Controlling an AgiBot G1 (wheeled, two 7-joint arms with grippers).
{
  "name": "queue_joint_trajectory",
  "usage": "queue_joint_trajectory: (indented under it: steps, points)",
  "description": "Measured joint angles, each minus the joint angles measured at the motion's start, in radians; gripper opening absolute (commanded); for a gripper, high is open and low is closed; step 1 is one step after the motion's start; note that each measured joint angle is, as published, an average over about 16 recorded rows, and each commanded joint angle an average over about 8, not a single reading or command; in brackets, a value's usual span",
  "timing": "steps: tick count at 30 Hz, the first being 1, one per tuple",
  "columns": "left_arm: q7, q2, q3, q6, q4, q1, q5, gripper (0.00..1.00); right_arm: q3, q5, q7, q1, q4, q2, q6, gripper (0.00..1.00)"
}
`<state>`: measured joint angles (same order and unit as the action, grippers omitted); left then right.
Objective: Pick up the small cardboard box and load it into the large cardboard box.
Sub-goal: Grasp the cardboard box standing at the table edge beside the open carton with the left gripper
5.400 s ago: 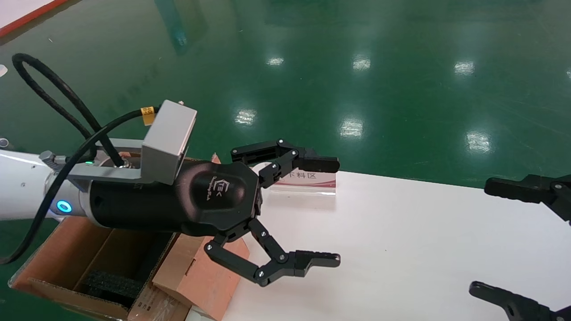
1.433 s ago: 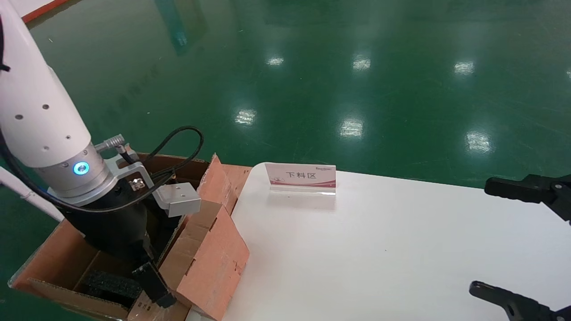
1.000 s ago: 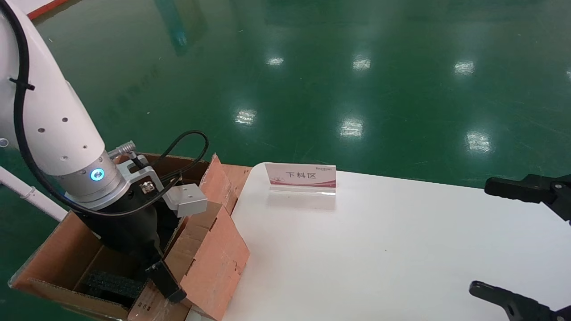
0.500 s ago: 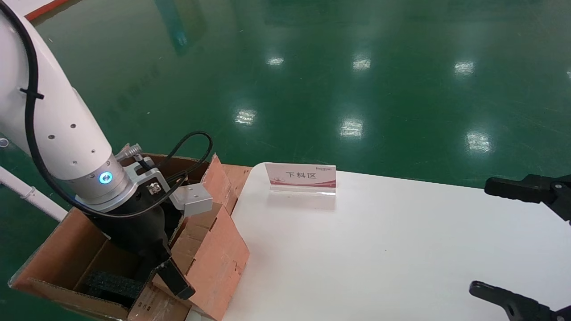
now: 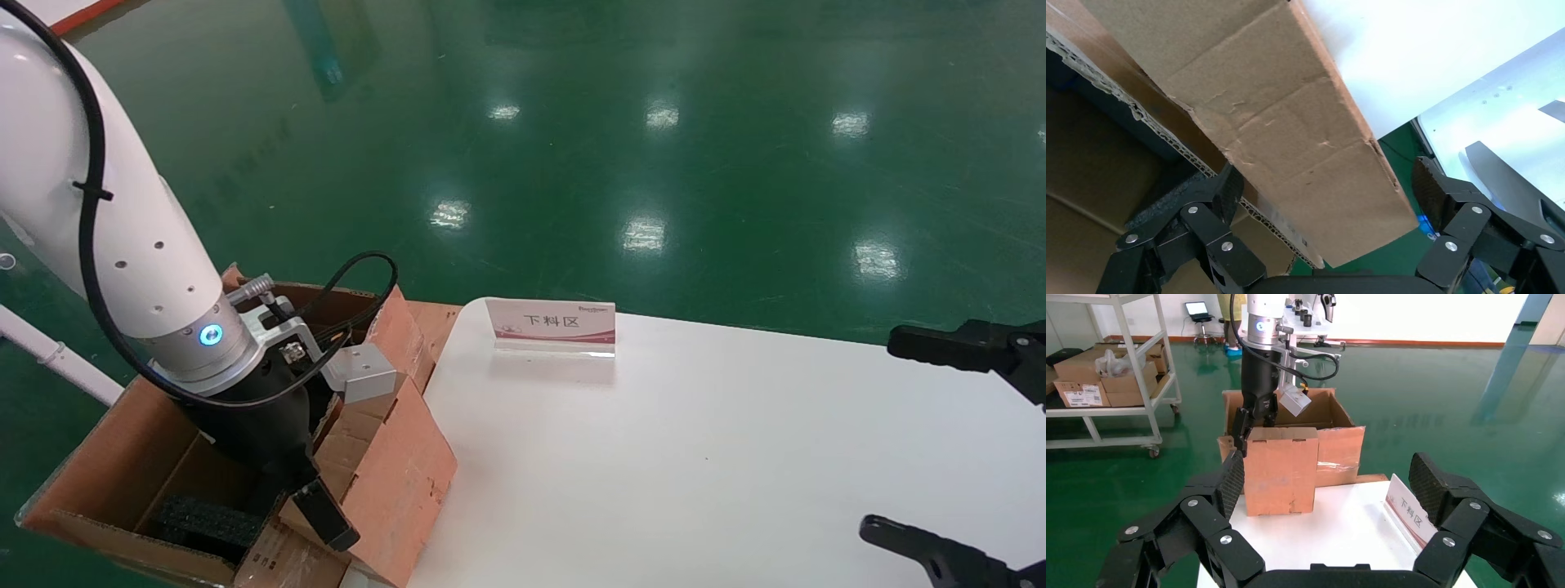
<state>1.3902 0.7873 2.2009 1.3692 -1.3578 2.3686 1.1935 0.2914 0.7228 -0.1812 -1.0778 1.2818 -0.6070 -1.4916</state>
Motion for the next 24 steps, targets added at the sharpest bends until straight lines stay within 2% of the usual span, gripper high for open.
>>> queue_joint_trajectory:
  steps: [17,18,24]
  points:
    - [0.008,0.022,0.003,-0.01,0.0,-0.015,0.011,1.0,0.001,-0.001,0.0,0.0,0.0,0.0,0.0,1.0]
    - [0.008,0.022,0.003,-0.01,0.0,-0.016,0.011,0.88,0.001,-0.001,0.0,0.0,0.0,0.0,0.0,0.91]
    - [0.008,0.021,0.003,-0.009,0.0,-0.015,0.011,0.12,0.001,-0.001,0.0,0.0,0.0,0.0,0.0,0.16]
